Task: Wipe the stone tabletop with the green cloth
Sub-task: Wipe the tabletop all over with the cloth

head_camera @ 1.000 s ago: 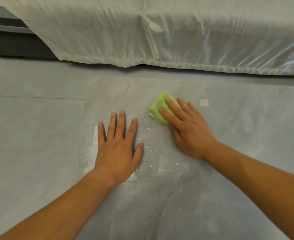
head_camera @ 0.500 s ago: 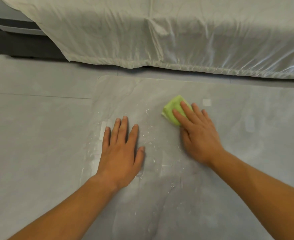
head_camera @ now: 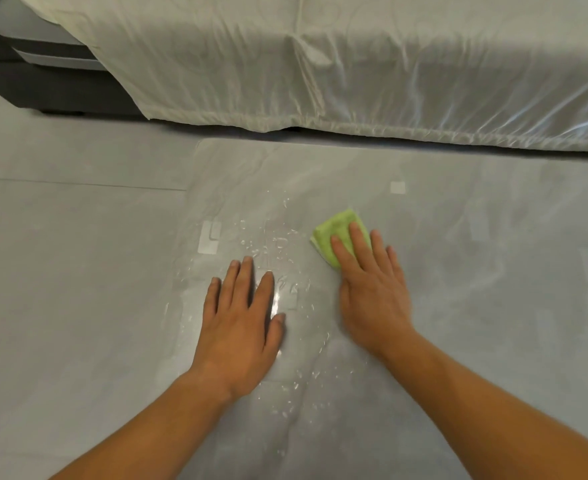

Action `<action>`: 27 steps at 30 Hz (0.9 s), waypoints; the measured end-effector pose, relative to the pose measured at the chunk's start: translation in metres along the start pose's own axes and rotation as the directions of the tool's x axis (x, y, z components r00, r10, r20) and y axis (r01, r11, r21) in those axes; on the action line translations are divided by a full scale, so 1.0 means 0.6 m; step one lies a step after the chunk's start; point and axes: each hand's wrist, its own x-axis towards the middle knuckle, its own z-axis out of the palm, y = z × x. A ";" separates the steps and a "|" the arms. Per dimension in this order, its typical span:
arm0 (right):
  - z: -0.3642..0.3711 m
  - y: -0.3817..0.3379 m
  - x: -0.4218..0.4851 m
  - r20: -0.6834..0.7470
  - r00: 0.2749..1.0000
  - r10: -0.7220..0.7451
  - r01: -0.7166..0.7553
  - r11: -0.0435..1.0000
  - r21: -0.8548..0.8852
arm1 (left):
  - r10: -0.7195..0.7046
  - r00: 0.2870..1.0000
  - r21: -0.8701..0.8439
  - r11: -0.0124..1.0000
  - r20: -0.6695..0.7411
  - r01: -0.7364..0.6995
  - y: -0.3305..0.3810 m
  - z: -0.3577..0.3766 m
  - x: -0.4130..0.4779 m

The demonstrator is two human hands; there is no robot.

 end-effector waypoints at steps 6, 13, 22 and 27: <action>0.016 0.010 -0.106 0.102 0.937 -0.335 0.341 0.938 -0.053 | -0.023 0.998 0.038 0.999 0.062 0.021 0.008 0.002 -0.035; 0.013 -0.010 -0.085 -0.024 0.999 0.022 -0.023 0.999 -0.029 | -0.018 0.998 0.028 0.999 0.062 0.016 0.004 0.005 -0.036; 0.024 0.013 -0.160 -0.003 0.996 -0.088 0.088 0.995 -0.041 | 0.057 0.997 0.009 0.998 0.054 -0.057 -0.023 0.027 -0.099; 0.056 -0.071 -0.240 -0.005 0.998 -0.065 0.065 0.997 -0.041 | 0.098 0.994 0.018 0.995 0.053 -0.099 -0.039 0.039 -0.132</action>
